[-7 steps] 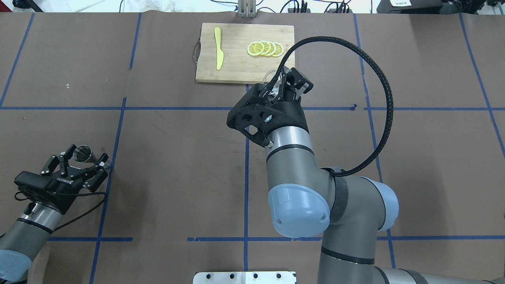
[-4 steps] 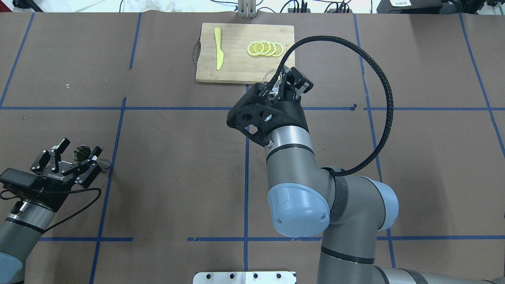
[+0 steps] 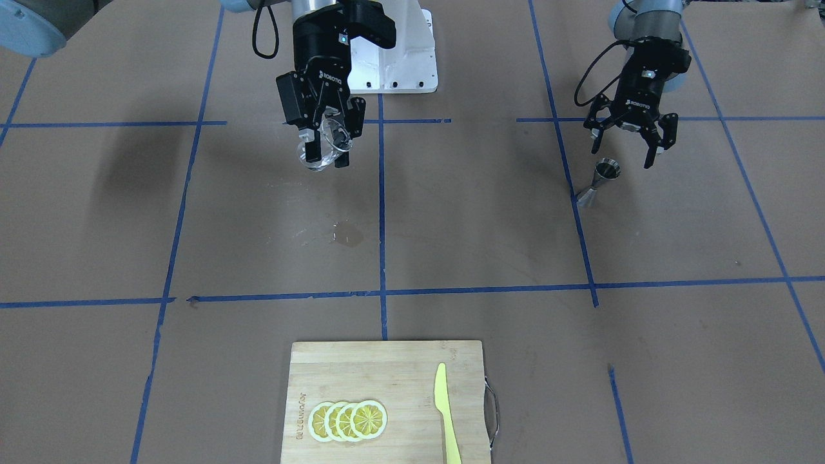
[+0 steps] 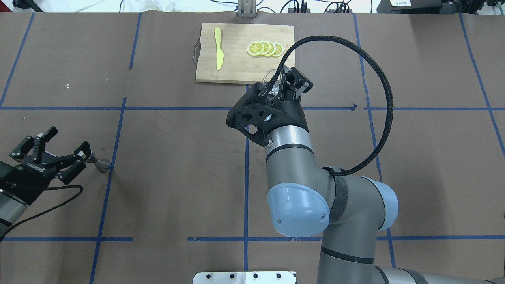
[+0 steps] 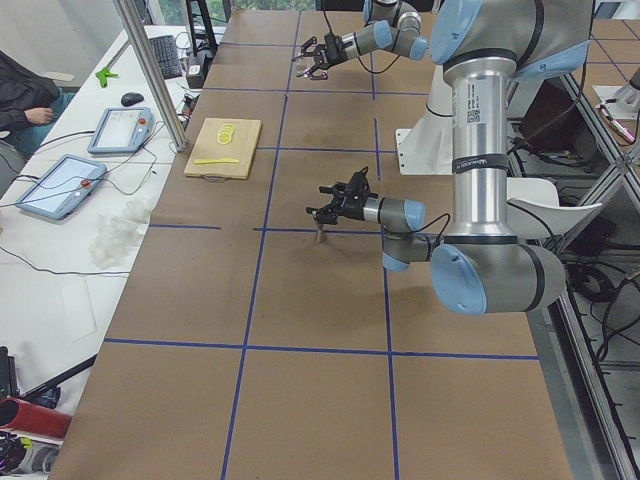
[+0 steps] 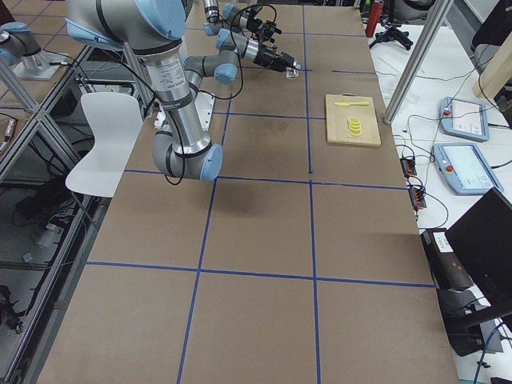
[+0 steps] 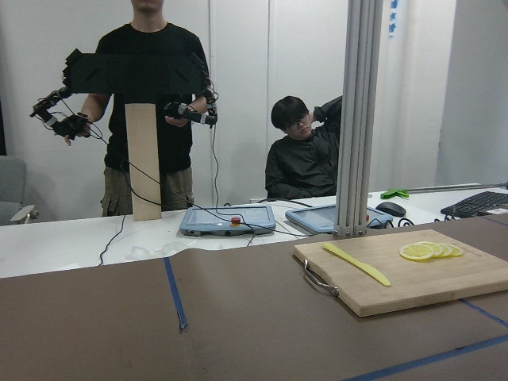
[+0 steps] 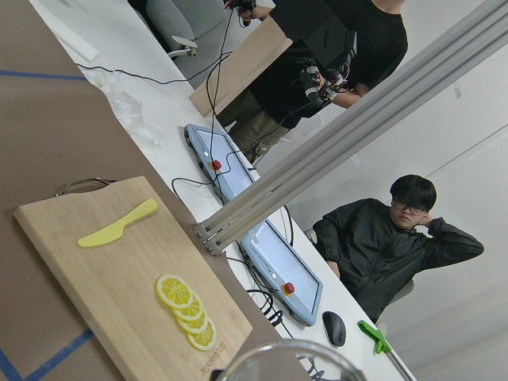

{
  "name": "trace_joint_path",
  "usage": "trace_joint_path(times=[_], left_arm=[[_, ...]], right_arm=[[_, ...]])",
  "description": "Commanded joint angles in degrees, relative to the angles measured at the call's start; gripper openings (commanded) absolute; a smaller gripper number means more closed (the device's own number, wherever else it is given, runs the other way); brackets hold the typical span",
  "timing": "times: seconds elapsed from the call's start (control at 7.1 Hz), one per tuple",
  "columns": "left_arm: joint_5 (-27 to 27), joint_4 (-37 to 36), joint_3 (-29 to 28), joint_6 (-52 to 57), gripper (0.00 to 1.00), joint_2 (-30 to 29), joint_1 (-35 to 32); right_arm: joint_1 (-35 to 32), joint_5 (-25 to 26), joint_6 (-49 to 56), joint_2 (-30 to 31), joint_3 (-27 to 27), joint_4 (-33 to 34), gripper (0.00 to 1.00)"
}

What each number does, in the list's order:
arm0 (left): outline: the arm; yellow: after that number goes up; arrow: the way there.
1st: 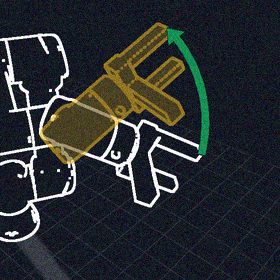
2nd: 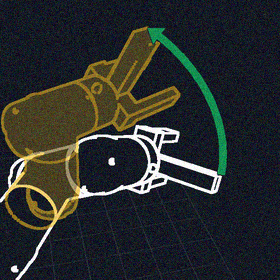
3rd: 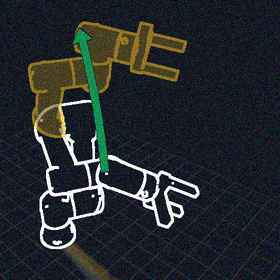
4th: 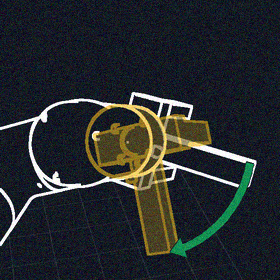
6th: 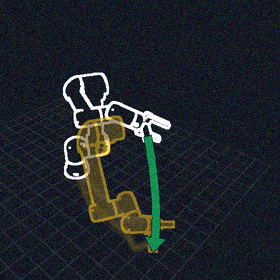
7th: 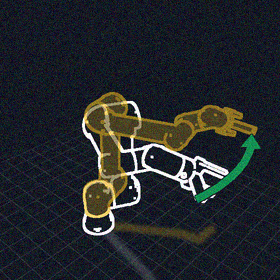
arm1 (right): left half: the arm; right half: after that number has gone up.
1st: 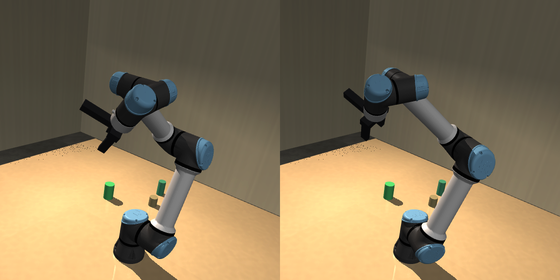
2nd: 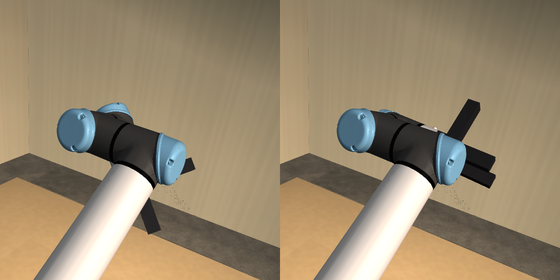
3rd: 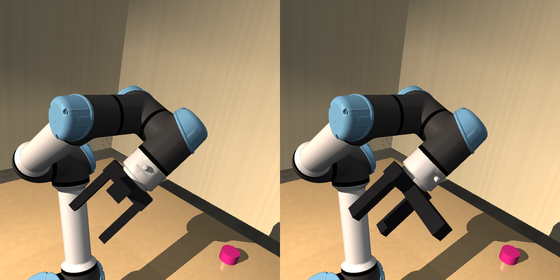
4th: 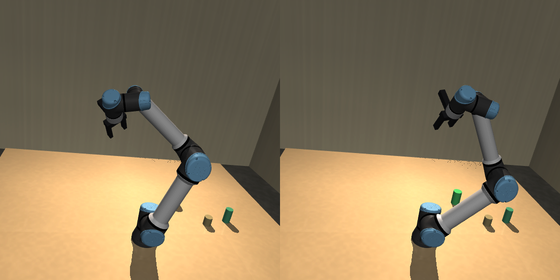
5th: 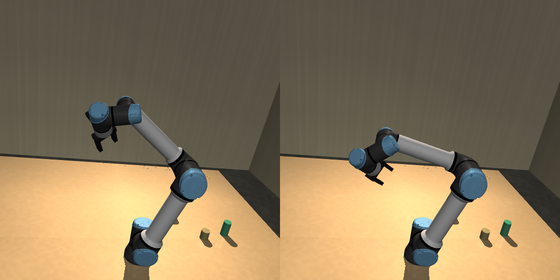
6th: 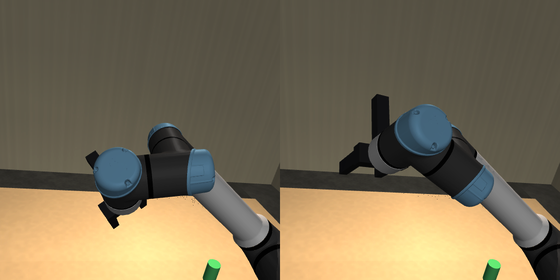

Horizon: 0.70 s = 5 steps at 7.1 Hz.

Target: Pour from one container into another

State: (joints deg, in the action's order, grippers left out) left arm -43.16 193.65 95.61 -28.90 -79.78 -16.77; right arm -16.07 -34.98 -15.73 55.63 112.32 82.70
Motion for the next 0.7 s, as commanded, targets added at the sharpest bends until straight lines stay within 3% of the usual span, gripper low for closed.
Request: trace_joint_path(times=[0.0,0.14,0.56], left_arm=[[-20.2,-0.9,-0.9,7.2,0.98,1.9,-14.9],[-30.6,-5.9,-1.1,9.6,0.98,1.6,-23.0],[-54.8,-25.5,-1.2,21.9,0.99,-1.1,-45.2]], right_arm=[[0.0,0.0,0.0,0.0,0.0,0.0,0.00],[0.0,0.0,0.0,0.0,0.0,0.0,0.00],[0.0,0.0,0.0,0.1,0.0,0.0,0.00]])
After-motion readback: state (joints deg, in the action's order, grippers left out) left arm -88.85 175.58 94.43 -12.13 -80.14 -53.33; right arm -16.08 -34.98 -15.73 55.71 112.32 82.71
